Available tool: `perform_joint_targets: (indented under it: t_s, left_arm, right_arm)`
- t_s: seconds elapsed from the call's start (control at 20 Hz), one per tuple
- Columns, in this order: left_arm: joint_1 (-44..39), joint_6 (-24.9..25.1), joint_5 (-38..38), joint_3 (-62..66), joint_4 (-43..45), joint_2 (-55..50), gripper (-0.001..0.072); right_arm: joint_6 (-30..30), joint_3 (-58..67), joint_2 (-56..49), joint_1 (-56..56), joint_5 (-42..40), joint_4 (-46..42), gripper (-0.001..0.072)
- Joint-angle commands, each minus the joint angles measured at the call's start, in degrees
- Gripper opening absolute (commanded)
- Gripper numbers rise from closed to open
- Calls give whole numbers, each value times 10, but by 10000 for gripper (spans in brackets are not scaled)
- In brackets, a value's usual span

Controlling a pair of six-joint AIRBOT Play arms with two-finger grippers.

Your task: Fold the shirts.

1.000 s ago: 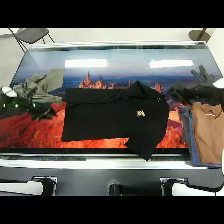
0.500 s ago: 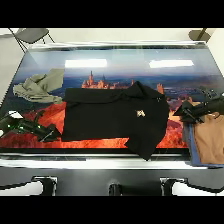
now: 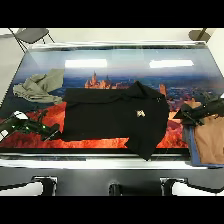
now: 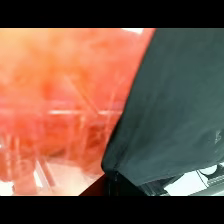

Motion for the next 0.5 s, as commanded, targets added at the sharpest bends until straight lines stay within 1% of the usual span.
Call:
perform_joint_targets:
  t_s: [0.0, 0.1, 0.2, 0.35, 0.45]
  left_arm:
    - [-5, -6, 7, 0, 0, 0, 28]
    - [-5, -6, 3, 0, 0, 1, 28]
    - [-5, -6, -1, 0, 0, 2, 28]
    - [-5, -6, -11, 0, 0, 3, 28]
    - [-5, -6, -12, 0, 0, 3, 28]
  right_arm:
    - [4, -67, 0, 13, -31, -3, 498]
    - [-10, -125, 0, 42, -79, -2, 498]
    - [-29, -155, 0, 71, -134, -4, 498]
    - [-35, -159, 0, 76, -198, -5, 496]
    - [-39, -159, -1, 77, -208, -23, 491]
